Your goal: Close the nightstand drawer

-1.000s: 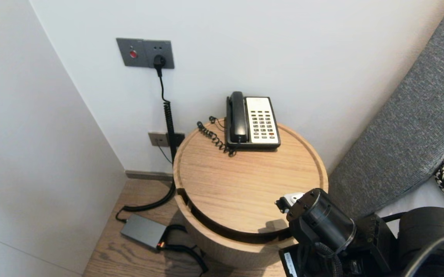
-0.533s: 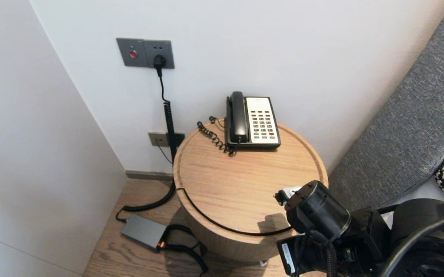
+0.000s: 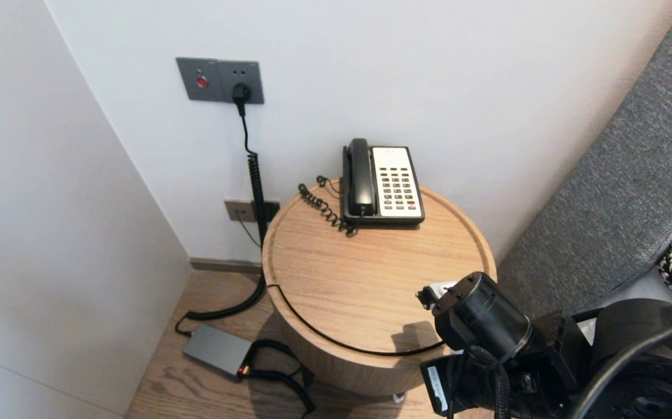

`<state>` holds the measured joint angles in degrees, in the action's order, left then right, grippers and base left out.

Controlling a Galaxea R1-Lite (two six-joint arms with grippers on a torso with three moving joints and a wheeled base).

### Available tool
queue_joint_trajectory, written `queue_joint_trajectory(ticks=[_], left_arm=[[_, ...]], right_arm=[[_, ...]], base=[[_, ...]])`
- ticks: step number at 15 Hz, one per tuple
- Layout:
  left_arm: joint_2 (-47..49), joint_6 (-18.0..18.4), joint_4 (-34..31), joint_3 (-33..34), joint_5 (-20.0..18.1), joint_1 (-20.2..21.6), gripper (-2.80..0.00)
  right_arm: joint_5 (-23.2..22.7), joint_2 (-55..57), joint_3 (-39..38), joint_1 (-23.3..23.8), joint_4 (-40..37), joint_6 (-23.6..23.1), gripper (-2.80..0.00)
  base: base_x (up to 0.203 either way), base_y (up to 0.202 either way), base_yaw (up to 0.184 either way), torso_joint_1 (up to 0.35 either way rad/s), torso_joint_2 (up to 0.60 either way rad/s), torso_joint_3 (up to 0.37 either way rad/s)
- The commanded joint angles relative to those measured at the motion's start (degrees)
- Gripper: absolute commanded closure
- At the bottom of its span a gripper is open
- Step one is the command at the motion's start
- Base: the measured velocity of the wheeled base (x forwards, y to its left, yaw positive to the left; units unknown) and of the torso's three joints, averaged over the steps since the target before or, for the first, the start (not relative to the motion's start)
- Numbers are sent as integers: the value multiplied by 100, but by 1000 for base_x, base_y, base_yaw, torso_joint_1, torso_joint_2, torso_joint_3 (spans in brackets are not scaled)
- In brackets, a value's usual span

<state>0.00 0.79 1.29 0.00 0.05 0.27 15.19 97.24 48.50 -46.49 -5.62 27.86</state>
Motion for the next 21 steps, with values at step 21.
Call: queue_joint_trajectory(ticks=[21], left_arm=[[-5,0,3,79,-5,0,0]], right_arm=[[-919,-2372,-2417,3845,1134,-2035,0]], base=[[0,0,0,0,0,0]])
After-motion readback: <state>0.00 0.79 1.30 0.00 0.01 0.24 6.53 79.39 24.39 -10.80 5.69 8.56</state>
